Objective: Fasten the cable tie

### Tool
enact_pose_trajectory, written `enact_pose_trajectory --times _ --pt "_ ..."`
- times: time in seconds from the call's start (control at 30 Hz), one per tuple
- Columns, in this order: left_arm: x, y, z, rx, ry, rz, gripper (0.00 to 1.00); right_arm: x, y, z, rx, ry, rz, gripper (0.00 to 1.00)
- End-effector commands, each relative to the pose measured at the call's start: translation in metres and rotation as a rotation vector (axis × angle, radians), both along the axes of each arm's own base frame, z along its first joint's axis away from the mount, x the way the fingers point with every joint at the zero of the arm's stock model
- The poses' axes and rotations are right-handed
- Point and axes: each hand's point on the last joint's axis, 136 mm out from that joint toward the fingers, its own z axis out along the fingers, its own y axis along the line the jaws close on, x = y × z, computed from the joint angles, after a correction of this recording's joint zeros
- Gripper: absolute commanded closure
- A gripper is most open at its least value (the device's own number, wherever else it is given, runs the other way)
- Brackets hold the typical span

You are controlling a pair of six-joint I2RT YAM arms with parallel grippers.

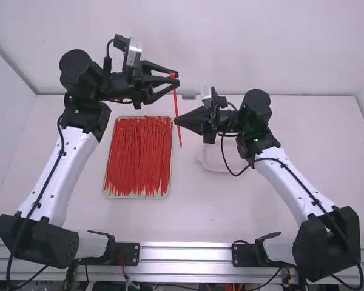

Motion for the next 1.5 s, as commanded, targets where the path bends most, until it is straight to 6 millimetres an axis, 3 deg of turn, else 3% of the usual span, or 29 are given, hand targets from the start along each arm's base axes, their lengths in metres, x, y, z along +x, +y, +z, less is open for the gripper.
enact_pose_trajectory --times 0.0,0.07,0.27,0.3,0.33,0.37,0.4,0.43,0.47,0.77,1.03,1.3,1.47 --pt "-0.001 0.002 0.006 -0.001 -0.031 0.006 0.82 0.0 0.0 0.01 0.009 -0.036 0.006 1.0" --pt "-0.001 0.002 0.006 -0.001 -0.031 0.006 0.98 0.0 0.0 0.01 0.009 -0.045 0.004 1.0" --pt "-0.001 0.002 0.005 0.002 -0.019 0.002 0.98 0.0 0.0 0.009 0.009 -0.044 0.004 1.0" --pt "-0.001 0.002 0.004 0.002 -0.013 0.003 0.98 0.0 0.0 0.009 0.008 -0.041 0.004 0.91" --pt "-0.001 0.002 0.003 0.003 -0.007 0.003 0.98 0.001 0.0 0.007 0.003 -0.028 0.0 0.71" --pt "-0.001 0.002 0.002 0.004 0.0 0.004 0.98 0.004 -0.001 0.006 -0.001 -0.015 -0.012 0.63" --pt "0.0 0.002 -0.001 0.011 0.003 0.005 0.98 0.01 -0.004 0.002 -0.01 0.014 -0.038 0.44" --pt "0.0 0.002 -0.002 0.013 0.005 0.005 0.98 0.011 -0.005 0.001 -0.014 0.023 -0.044 0.42" --pt "0.001 0.002 -0.004 0.019 0.009 0.007 0.98 0.014 -0.007 -0.003 -0.023 0.047 -0.054 0.02" --pt "0.021 0.002 -0.026 0.037 0.106 0.069 0.98 0.017 -0.023 -0.03 -0.088 0.0 -0.055 0.02" --pt "0.052 0.012 -0.051 0.035 0.212 0.11 0.98 -0.024 -0.032 -0.042 -0.046 -0.157 0.159 0.02" --pt "0.077 0.029 -0.062 0.005 0.298 0.155 0.98 -0.019 -0.045 -0.049 -0.047 -0.171 0.131 0.02" --pt "0.094 0.039 -0.077 -0.011 0.382 0.18 0.98 -0.006 -0.046 -0.064 -0.116 -0.122 0.046 0.02"
